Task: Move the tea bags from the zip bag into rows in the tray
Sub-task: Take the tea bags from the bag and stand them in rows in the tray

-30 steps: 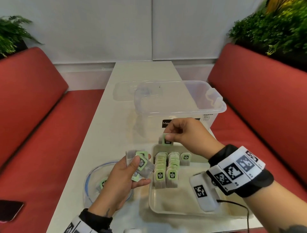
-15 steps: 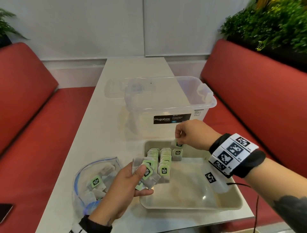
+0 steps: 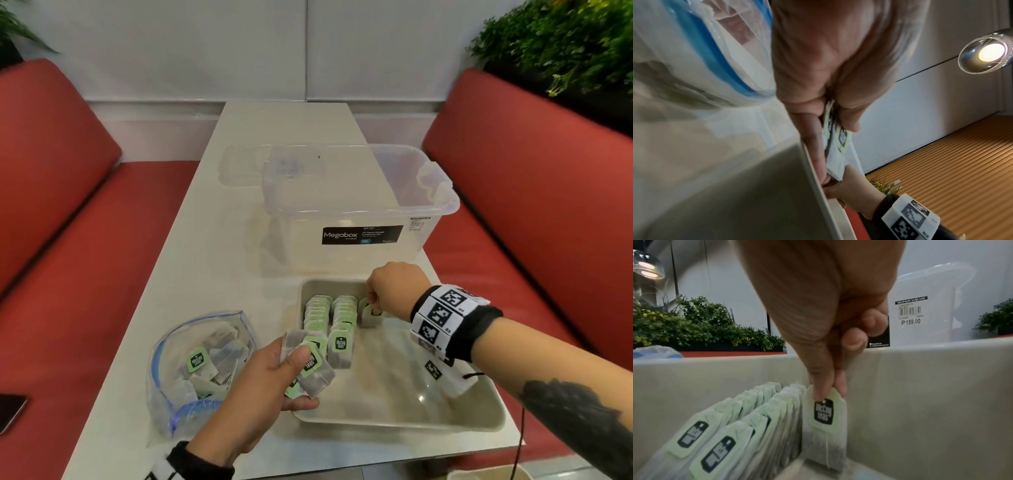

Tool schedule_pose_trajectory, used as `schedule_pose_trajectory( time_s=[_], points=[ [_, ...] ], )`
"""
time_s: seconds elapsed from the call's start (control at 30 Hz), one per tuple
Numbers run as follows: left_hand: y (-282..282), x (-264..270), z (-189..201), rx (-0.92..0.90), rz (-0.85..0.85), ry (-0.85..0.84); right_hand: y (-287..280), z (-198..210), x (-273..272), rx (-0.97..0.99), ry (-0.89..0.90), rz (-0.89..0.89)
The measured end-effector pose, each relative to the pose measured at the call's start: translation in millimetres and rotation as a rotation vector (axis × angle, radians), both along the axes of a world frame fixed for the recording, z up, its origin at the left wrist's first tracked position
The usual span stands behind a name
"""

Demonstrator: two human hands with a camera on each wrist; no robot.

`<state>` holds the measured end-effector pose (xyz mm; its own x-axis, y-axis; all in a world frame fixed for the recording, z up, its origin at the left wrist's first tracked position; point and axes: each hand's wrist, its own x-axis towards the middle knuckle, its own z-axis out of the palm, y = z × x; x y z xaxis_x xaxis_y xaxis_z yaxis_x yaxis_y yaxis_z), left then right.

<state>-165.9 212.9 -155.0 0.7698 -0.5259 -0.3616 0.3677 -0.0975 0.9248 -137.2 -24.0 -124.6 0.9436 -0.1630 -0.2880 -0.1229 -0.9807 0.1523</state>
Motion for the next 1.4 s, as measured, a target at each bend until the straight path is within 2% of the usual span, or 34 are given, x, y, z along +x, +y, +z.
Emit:
schedule_pose_trajectory(
  time_s=[0.33,0.8,1.0,1.23,1.4],
  points=[
    [1,1,-2,-0.013,-0.02,-0.003,8,-15,-1,-0.16,0.005,0.042],
    [2,1,-1,-0.047,-0.034,0.033,10,-16,-8,-0.195,-0.035,0.033],
    [4,0,3,-0.129,-0.053,0.133,8,-12,-8,-0.181,-0.063,0.01],
    [5,0,7,-0.147,-0.082,0.144,6,-7,-8,-0.083,-0.127,-0.025],
    [4,3,6,-0.115,-0.031,0.099,21,17,-18,0.219,-0.285,-0.006]
  ],
)
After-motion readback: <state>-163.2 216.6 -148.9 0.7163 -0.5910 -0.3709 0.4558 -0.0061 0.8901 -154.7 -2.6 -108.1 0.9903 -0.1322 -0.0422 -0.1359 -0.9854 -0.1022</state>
